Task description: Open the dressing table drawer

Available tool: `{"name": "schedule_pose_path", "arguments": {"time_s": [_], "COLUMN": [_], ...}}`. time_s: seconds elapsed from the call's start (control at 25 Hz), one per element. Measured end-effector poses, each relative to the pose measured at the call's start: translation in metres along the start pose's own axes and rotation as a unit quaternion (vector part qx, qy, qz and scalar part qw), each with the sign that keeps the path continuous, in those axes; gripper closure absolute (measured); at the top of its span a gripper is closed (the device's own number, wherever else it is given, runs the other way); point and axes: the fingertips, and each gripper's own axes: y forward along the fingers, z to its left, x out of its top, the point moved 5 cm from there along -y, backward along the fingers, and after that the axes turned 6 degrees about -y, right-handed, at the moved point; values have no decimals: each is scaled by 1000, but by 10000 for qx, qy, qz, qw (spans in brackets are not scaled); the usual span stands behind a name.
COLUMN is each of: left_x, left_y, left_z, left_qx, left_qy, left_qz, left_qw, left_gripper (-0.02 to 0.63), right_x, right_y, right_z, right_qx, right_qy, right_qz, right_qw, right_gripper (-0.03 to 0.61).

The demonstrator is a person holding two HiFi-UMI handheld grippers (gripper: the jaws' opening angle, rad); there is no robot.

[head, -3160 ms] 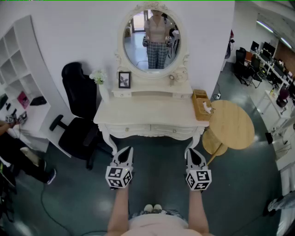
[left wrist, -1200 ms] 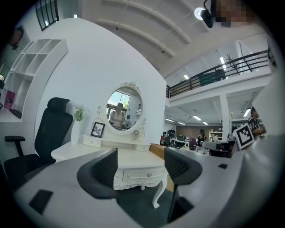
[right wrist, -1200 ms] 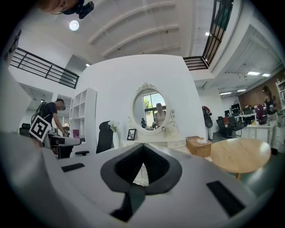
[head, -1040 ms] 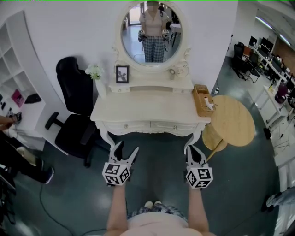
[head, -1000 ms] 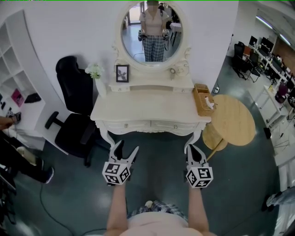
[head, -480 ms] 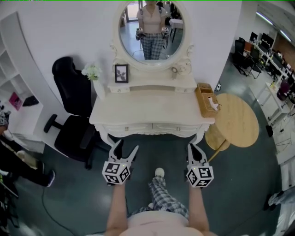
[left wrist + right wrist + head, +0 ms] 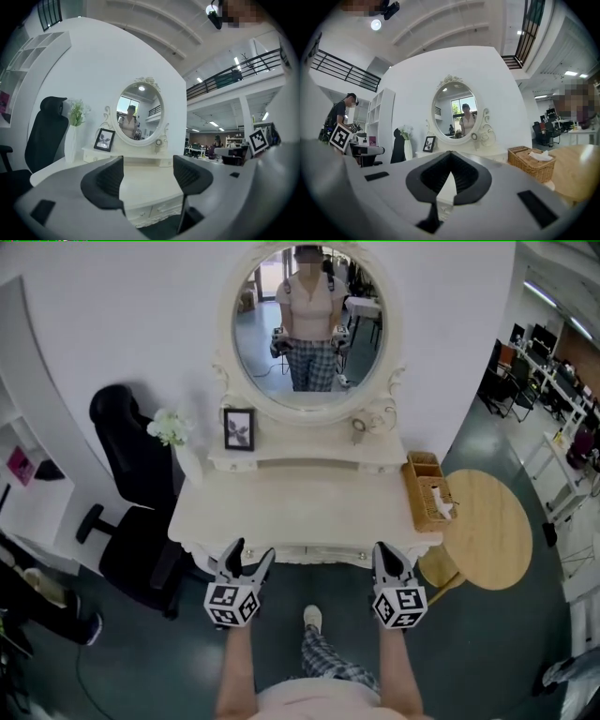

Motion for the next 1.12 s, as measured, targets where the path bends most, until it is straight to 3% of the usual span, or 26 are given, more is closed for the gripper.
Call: {"name": "schedule_pose_path", "arguments": {"time_s": [0.28,0.48,1.12], "left_x": [34,53,69], "left_y": [119,176,244], "left_z": [40,58,110], "left_qx": [133,225,358], "left_qy": [-17,-16,-47], "left_qz": [-34,-29,95], "left_qw": [9999,9997,9993], "left_gripper": [293,293,293], "right_x": [24,38,41], "right_y": [135,203,293], "right_z": [-43,-63,-62], "right_qx": [320,478,588], "right_qy": [-45,4,4], "right_qz": [65,48,142], "right_qw": [9995,9988,9982], "right_gripper": [563,563,563]}}
